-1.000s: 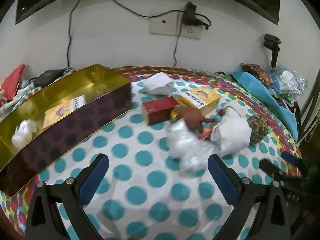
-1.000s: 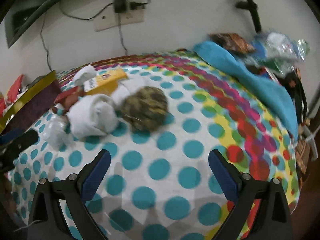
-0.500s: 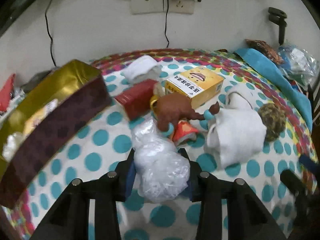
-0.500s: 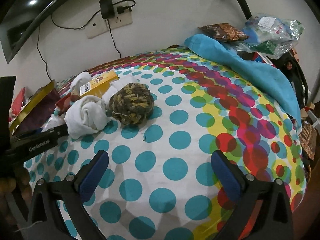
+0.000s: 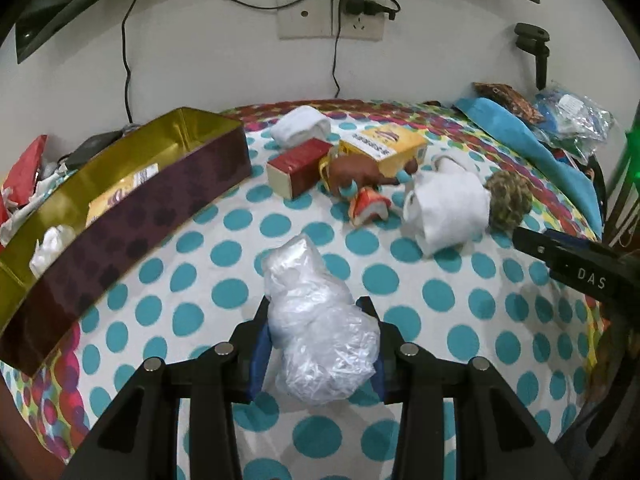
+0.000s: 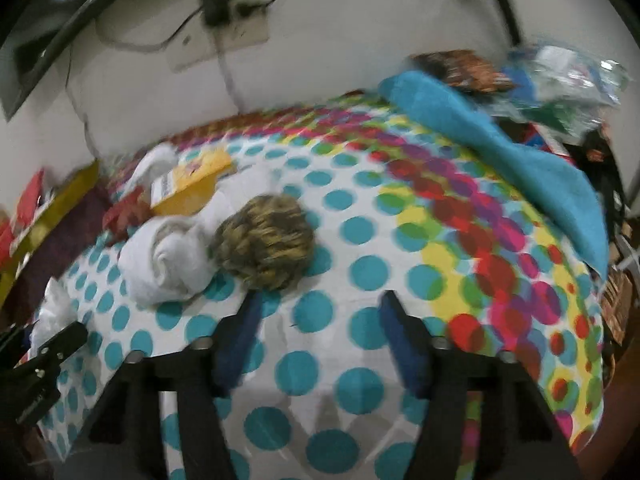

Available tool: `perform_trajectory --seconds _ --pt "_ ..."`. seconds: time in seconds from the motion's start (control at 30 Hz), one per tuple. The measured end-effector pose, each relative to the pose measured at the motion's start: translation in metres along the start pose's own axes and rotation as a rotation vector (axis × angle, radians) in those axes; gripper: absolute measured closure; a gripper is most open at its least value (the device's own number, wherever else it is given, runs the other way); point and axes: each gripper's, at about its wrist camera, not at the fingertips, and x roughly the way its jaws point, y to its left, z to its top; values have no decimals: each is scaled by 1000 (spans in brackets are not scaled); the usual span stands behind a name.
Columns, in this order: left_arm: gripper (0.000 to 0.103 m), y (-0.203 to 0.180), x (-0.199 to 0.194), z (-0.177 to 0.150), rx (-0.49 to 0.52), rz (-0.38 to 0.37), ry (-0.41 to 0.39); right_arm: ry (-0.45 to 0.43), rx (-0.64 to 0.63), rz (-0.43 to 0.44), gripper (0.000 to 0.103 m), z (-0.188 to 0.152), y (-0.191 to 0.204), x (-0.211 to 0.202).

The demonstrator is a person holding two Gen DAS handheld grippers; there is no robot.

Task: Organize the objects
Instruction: 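Grasp the second plastic bundle with left tool while right tool grasps the white rolled towel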

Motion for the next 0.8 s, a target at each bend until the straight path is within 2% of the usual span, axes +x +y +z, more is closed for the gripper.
perform_trajectory --seconds 0.07,0.13,0.17,0.23,0.3,0.37,0.43,0.47,0.5,0.53,0.6,0.67,0.8 --pt "62 3 -2 -3 -17 -15 -4 -5 -45 31 47 -1 13 -4" --pt "62 6 -3 -3 -26 -17 -9 -48 -95 92 30 -4 33 -14" --pt "62 7 -5 -4 -29 -13 -13 -59 -116 110 15 -5 42 -17" --pt "62 11 -9 -4 -35 -13 -22 -72 -153 115 14 -6 62 -18" --pt "62 15 -13 -4 -34 -1 -34 -93 -160 75 12 -1 75 -16" --pt "62 19 -15 -5 -41 -2 -36 -76 -138 54 11 6 80 -6" --pt "62 24 -17 -7 -51 -2 -41 -16 -100 73 16 15 83 12" --pt "62 25 -18 -8 -54 -1 -41 -6 -84 78 31 18 82 18" --pt "62 28 -19 -10 -62 -2 -41 8 -79 66 60 20 83 24" --pt "62 30 -19 -10 -66 -2 -41 44 -98 38 59 22 86 33" --pt "62 35 -20 -12 -76 0 -45 30 -122 29 67 21 89 34" --pt "62 38 -21 -12 -83 10 -50 8 -130 35 70 16 89 30" --pt "62 41 -21 -10 -92 13 -58 -13 -126 43 71 10 89 21"
